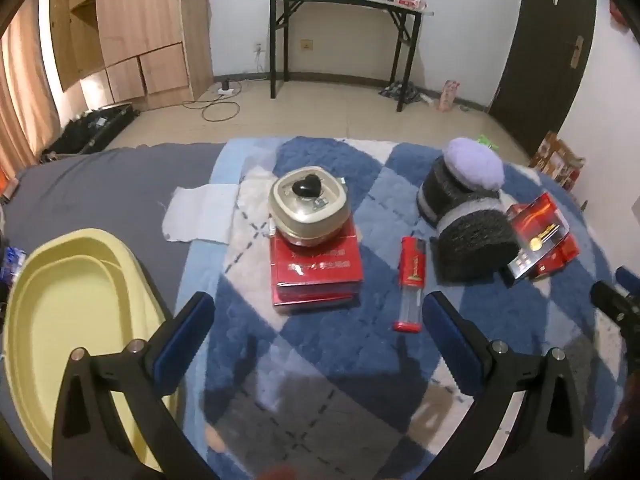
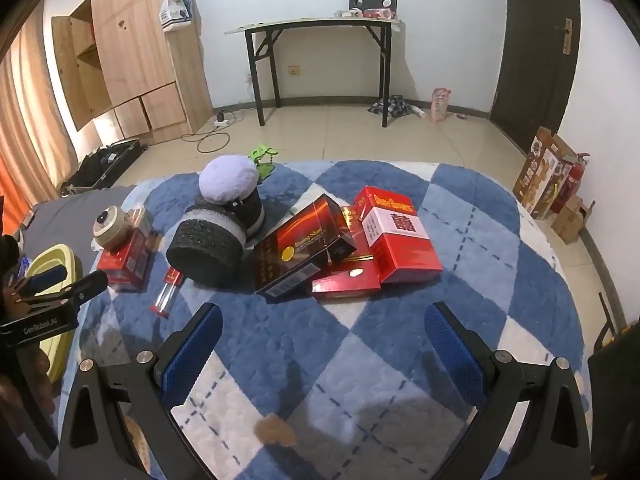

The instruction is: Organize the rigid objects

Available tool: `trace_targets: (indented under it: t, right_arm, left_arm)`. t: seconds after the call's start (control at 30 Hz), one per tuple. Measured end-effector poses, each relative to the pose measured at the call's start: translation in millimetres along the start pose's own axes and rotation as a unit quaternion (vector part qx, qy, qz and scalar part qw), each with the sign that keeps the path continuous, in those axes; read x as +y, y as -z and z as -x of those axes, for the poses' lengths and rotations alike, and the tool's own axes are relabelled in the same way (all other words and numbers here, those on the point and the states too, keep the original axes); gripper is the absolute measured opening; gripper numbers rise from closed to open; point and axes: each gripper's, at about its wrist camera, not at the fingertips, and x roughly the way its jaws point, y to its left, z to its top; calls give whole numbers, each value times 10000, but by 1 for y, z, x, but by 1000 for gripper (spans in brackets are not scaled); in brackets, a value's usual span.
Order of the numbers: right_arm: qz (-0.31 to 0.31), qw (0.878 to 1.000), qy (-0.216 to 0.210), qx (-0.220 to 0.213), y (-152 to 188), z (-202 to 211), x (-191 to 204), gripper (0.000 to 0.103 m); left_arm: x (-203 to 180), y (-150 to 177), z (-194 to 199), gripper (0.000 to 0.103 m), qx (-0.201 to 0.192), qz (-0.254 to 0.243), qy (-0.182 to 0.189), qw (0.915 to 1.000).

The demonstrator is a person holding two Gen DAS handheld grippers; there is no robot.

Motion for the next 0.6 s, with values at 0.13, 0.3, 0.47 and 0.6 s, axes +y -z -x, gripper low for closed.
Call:
trace_targets:
  t: [0.13, 0.3, 0.47, 0.6]
  right_arm:
    - [50, 10000, -9, -9, -2, -1, 3, 103]
    - [28, 10000, 4, 88, -1, -5, 2, 103]
    - [6, 10000, 1, 86, -1, -4, 1, 103]
    - [-3, 10000, 3, 84, -1, -5, 1, 103]
  left_arm:
    - [-1, 0, 3, 103, -53, -32, -36, 10000]
    - [-2, 1, -2, 103, 62, -113, 72, 9999]
    - [-8, 4, -3, 103, 95, -195, 48, 9998]
    - [-8, 5, -3, 103, 59, -200, -4, 9998]
